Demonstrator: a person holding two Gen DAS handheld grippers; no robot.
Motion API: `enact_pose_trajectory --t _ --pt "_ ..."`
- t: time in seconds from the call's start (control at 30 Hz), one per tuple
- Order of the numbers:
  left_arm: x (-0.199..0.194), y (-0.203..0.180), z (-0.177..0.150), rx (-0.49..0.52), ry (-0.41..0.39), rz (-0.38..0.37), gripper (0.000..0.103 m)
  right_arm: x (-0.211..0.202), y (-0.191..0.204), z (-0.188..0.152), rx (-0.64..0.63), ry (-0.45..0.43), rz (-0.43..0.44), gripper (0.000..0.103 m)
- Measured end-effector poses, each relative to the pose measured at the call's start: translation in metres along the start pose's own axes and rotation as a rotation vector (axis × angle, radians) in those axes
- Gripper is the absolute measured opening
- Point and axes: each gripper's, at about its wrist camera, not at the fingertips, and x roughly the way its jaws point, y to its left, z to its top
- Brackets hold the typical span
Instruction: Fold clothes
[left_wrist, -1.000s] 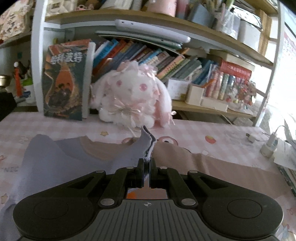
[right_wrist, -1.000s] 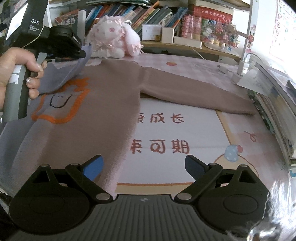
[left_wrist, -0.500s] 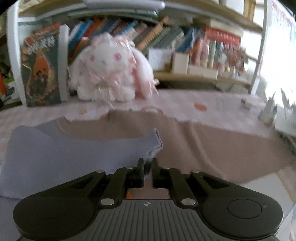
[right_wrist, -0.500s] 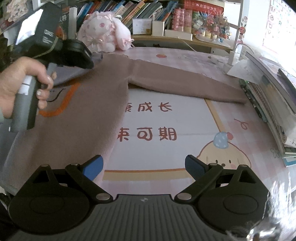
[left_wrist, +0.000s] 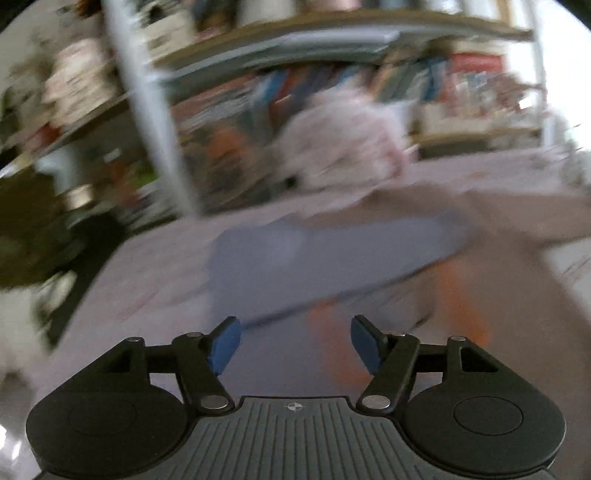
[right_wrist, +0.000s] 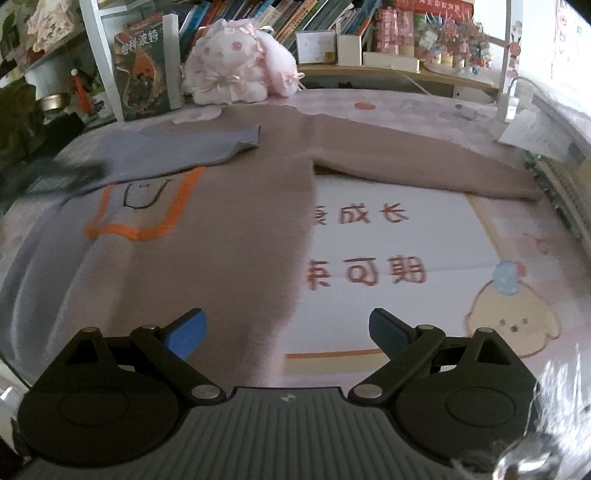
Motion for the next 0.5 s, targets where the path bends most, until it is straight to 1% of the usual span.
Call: enact_pose_trajectory --t 0.07,0.13,0.17,0.27,0.3,0.33,0.37,0.4,0.43,0.47,0.5 --pt "0.0 0.024 -0.014 -0.027 0.041 0.029 0.068 0.002 0.008 -0.001 0.01 0.013 -0.01 0.092" --pt "0.004 0.044 -0.023 -0.073 0.084 0.04 0.068 0.003 0.015 -0.002 0.02 0.021 -0.029 0.089" --pt "0.006 0.053 -0.027 -0.1 0.101 0.036 0.068 0.004 0.016 -0.001 0.031 0.025 -0.041 0.083" --pt "0.014 0.07 -0.035 -0.17 0.132 0.013 0.066 0.006 0.02 0.0 0.059 0.042 -0.069 0.072" --pt "0.016 0.073 -0.036 -0.187 0.138 0.0 0.064 0.007 0.022 0.0 0.061 0.047 -0.08 0.063" --pt "0.018 0.077 -0.037 -0.205 0.143 -0.012 0.057 0.008 0.023 -0.001 0.062 0.049 -0.095 0.059" --pt "0.019 0.08 -0.039 -0.222 0.151 -0.02 0.052 0.008 0.025 -0.002 0.063 0.05 -0.105 0.057" --pt "0.022 0.084 -0.04 -0.24 0.162 -0.024 0.042 0.008 0.028 -0.002 0.065 0.047 -0.109 0.052" --pt "0.024 0.088 -0.041 -0.26 0.173 -0.038 0.03 0.008 0.031 -0.003 0.067 0.044 -0.112 0.046" --pt "0.026 0.092 -0.043 -0.283 0.187 -0.065 0.025 0.008 0.033 -0.003 0.064 0.041 -0.115 0.042" --pt "0.028 0.096 -0.045 -0.301 0.193 -0.095 0.015 0.008 0.036 -0.003 0.06 0.037 -0.119 0.037"
